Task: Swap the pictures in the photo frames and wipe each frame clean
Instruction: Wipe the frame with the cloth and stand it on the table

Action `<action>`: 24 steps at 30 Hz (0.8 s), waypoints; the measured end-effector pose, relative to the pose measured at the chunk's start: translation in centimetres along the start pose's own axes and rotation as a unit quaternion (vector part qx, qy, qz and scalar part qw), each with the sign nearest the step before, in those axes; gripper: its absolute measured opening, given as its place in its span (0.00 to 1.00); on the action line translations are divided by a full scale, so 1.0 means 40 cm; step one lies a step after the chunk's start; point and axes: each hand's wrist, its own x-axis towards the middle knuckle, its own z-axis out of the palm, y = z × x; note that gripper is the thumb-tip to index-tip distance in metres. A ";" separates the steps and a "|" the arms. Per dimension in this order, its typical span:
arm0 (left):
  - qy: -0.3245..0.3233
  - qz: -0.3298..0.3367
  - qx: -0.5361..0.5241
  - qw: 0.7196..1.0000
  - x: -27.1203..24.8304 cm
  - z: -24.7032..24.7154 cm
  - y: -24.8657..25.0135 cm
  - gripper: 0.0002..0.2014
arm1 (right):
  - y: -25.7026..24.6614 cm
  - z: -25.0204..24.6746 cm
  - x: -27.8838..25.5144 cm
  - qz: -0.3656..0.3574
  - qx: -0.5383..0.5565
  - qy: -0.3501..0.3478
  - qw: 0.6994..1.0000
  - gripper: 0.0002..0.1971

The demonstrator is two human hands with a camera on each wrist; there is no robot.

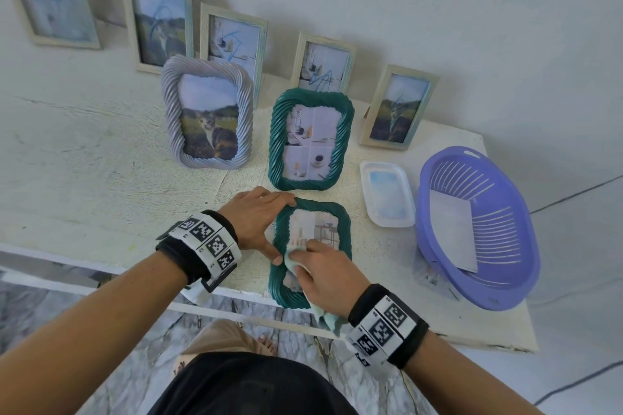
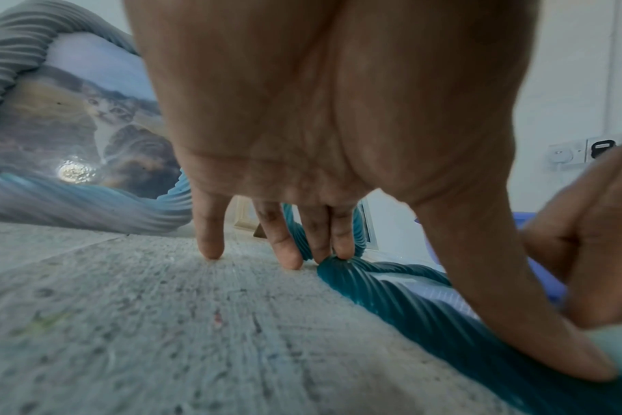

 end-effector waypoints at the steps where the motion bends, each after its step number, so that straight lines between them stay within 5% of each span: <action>1: -0.001 -0.001 0.001 1.000 0.000 0.000 0.001 0.54 | -0.002 0.002 -0.014 -0.003 0.005 -0.011 1.000 0.16; 12: -0.003 -0.002 -0.003 1.000 0.000 0.002 -0.003 0.55 | 0.048 -0.043 -0.040 -0.010 0.031 -0.096 0.995 0.19; 20: -0.004 -0.010 -0.017 1.000 -0.003 0.003 -0.002 0.55 | 0.161 -0.185 0.039 0.182 0.033 0.159 0.970 0.20; 24: -0.006 -0.011 -0.019 1.000 -0.009 0.006 -0.001 0.54 | 0.188 -0.201 0.119 0.285 -0.030 0.204 0.936 0.22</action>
